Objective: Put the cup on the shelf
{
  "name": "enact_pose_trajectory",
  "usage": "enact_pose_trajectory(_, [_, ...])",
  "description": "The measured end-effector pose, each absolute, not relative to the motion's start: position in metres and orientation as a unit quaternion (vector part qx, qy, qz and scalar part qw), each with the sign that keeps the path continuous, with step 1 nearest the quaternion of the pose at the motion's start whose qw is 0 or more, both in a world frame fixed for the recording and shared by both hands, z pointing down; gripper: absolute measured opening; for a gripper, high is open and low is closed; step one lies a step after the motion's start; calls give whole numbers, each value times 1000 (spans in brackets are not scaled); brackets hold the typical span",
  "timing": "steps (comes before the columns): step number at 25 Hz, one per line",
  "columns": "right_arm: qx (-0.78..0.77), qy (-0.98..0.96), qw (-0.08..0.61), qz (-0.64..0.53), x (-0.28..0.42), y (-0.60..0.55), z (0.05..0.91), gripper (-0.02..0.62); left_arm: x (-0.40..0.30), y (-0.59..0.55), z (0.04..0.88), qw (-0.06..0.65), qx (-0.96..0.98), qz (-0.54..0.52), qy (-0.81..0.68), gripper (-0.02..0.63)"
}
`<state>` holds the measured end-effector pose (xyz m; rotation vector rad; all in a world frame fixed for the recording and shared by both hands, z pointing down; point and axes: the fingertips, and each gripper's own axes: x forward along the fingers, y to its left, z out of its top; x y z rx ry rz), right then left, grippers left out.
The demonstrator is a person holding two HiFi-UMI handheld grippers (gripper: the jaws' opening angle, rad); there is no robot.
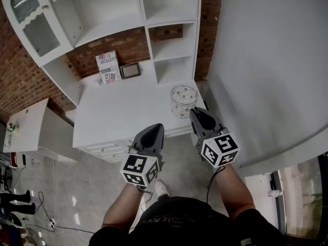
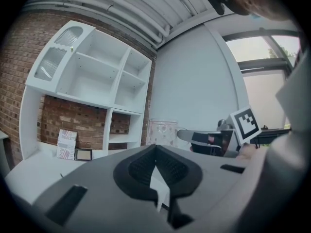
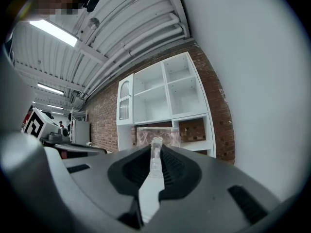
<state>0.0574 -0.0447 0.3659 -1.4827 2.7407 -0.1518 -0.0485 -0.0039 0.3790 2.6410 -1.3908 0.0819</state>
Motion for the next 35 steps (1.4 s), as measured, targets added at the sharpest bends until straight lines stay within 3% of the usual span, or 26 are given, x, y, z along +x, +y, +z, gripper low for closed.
enact_pose_trajectory(18, [-511, 858, 16, -46, -18, -117, 366, 35, -120, -79, 377, 72, 901, 29, -426, 5])
enact_pose_trajectory(35, [-509, 860, 7, -35, 0, -210, 360, 35, -105, -148, 379, 76, 897, 27, -435, 5])
